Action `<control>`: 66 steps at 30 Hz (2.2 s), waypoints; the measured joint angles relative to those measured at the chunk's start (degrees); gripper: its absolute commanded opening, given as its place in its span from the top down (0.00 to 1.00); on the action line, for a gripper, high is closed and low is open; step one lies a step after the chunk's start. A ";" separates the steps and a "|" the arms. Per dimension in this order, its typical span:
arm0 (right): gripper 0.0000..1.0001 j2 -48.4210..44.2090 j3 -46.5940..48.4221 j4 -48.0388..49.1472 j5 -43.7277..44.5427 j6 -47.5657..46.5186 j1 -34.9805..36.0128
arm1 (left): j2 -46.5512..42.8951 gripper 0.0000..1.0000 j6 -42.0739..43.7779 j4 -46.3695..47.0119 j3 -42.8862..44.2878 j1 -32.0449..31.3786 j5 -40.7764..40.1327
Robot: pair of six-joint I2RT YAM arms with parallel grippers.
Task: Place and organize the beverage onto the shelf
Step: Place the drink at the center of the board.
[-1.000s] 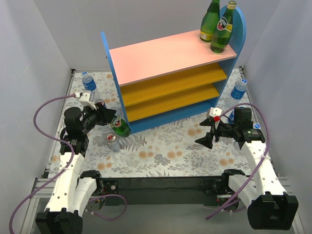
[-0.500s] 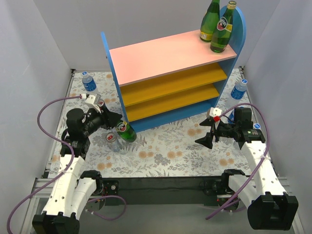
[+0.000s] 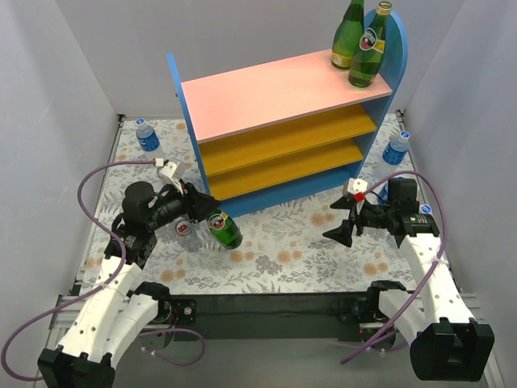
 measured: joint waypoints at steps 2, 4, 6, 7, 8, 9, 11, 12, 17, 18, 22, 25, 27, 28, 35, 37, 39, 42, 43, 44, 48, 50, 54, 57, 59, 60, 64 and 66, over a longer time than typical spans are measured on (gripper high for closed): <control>0.02 0.20 0.00 -0.02 -0.20 0.02 0.00 | 0.02 1.00 -0.17 0.02 0.00 -2.45 -1.05; 0.01 0.37 0.00 -0.02 -0.35 0.00 0.00 | 0.17 1.00 -0.17 0.07 0.00 -5.18 -2.27; 0.02 0.39 0.00 0.00 -0.37 0.00 0.00 | 0.63 1.00 -0.17 0.24 0.00 -7.72 -3.54; 0.02 0.39 0.00 -0.02 -0.37 0.00 0.00 | 1.03 1.00 -0.13 0.37 0.00 -9.64 -4.48; 0.01 0.39 0.00 -0.02 -0.37 0.00 0.00 | 1.29 1.00 -0.04 0.46 0.00 -10.78 -5.18; 0.02 0.39 -0.02 -0.02 -0.37 0.00 0.00 | 1.62 1.00 0.02 0.50 0.00 -12.48 -6.21; 0.02 0.39 -0.09 -0.02 -0.35 -0.02 0.00 | 2.29 1.00 0.28 0.52 0.00 -15.45 -8.13; 0.02 0.37 -0.24 0.00 -0.35 -0.04 0.00 | 2.67 1.00 0.42 0.55 0.00 -16.87 -8.90; 0.02 0.37 -0.83 -0.44 0.11 -0.24 0.00 | 6.23 1.00 1.66 0.63 0.98 -24.15 -13.51; 0.02 0.37 -0.83 -0.50 0.22 -0.28 0.00 | 7.61 1.00 2.01 0.70 1.64 -25.94 -14.62; 0.02 0.35 -0.83 -0.94 0.94 -0.63 0.00 | 13.33 1.00 3.74 1.33 4.72 -32.70 -18.97; 0.02 0.26 -0.85 -1.70 1.31 -1.22 0.00 | 17.88 1.00 4.63 2.99 6.45 -36.68 -21.20; 0.02 0.24 -0.85 -1.95 1.51 -1.84 0.00 | 21.51 1.00 5.14 4.24 7.72 -38.51 -22.53; 0.02 0.22 -0.85 -2.08 1.64 -2.08 0.00 | 23.34 1.00 5.49 5.09 8.31 -39.36 -23.34; 0.02 -0.44 -1.49 -2.71 2.34 -3.08 0.00 | 37.00 1.00 8.61 11.91 13.27 -44.94 -30.51; 0.02 -0.63 -1.86 -2.97 2.82 -3.32 0.00 | 40.17 1.00 9.42 13.88 14.99 -46.27 -32.70; 0.02 -0.85 -1.95 -3.04 3.34 -3.43 0.00 | 42.91 1.00 10.45 16.06 16.57 -47.45 -34.93; 0.02 -1.44 -1.95 -3.02 4.04 -3.48 0.00 | 46.18 1.00 11.98 19.41 18.67 -48.74 -38.23; 0.02 -1.62 -1.95 -3.02 4.26 -3.48 0.00 | 47.08 1.00 12.50 20.50 19.19 -49.16 -39.19; 0.02 -1.77 -1.95 -3.02 4.55 -3.48 0.00 | 47.93 1.00 13.00 21.51 19.76 -49.48 -40.15; 0.02 -2.01 -1.95 -3.02 6.10 -3.50 0.00 | 52.00 1.00 14.49 24.30 22.51 -50.45 -42.82; 0.02 -2.01 -1.97 -3.02 7.04 -3.50 0.00 | 54.14 1.00 14.84 25.49 23.65 -50.77 -43.54; 0.02 -2.45 -2.36 -3.04 8.63 -3.61 0.00 | 56.30 1.00 14.86 26.93 24.63 -50.99 -44.26; 0.02 -2.47 -2.60 -3.04 9.31 -3.65 0.00 | 56.89 0.77 14.51 27.74 24.94 -51.01 -44.68; 0.02 -2.47 -2.64 -3.04 9.75 -3.72 0.00 | 57.07 0.57 14.10 27.87 25.07 -51.01 -44.85; 0.02 -2.47 -2.64 -3.04 9.86 -3.78 0.00 | 57.07 0.52 13.90 27.87 25.07 -51.01 -44.96; 0.02 -2.45 -2.71 -3.04 10.47 -4.61 0.00 | 56.98 0.31 12.76 29.55 25.92 -51.01 -45.44; 0.02 -2.43 -3.02 -3.02 10.60 -5.18 0.00 | 56.63 0.28 12.09 29.88 26.25 -51.01 -45.68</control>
